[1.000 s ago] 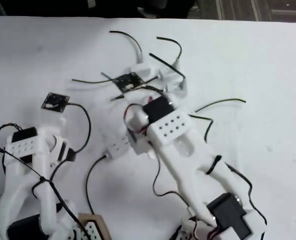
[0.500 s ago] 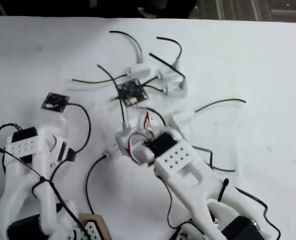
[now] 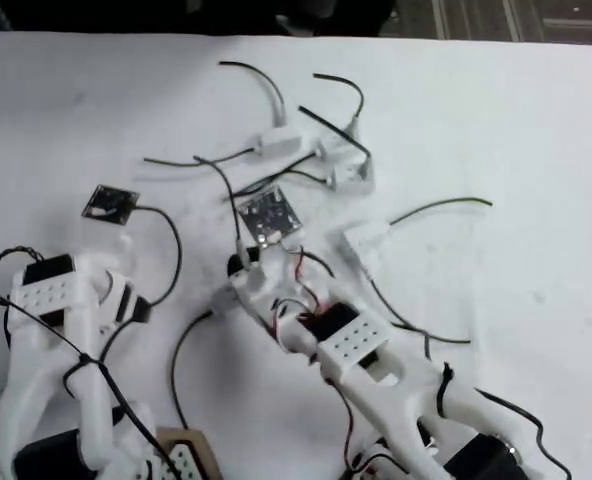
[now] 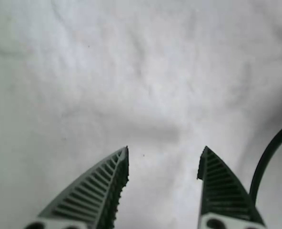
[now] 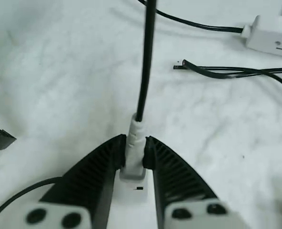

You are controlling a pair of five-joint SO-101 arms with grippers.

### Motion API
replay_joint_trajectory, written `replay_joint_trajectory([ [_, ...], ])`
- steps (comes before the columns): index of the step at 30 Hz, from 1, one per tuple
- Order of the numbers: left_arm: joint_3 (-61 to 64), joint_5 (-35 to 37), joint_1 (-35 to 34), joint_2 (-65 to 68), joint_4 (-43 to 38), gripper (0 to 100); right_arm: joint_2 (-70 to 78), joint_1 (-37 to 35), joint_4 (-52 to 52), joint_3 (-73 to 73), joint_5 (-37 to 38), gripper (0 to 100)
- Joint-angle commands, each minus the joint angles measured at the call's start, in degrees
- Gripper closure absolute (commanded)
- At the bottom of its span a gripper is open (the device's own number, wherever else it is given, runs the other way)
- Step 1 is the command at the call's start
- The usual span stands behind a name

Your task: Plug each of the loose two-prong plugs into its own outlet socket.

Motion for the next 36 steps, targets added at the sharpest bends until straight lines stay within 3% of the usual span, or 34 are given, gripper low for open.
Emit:
replay_joint_trajectory([
  [1, 0.09, 0.09, -0.04, -1.8, -0.53, 75, 2.15, -0.4, -4.35, -0.62, 0.62, 98.2],
  [7, 0.09, 0.18, -0.04, -1.8, -0.53, 75, 9.54, -0.13, -9.71, -0.62, 2.55, 98.2],
  [33, 0.09, 0.09, -0.04, -1.8, -0.53, 75, 6.99, 1.1, -3.21, 1.32, 2.73, 98.2],
  [36, 0.09, 0.09, -0.04, -1.8, -0.53, 75, 6.55, 1.01, -3.38, 3.6, 6.59, 98.2],
])
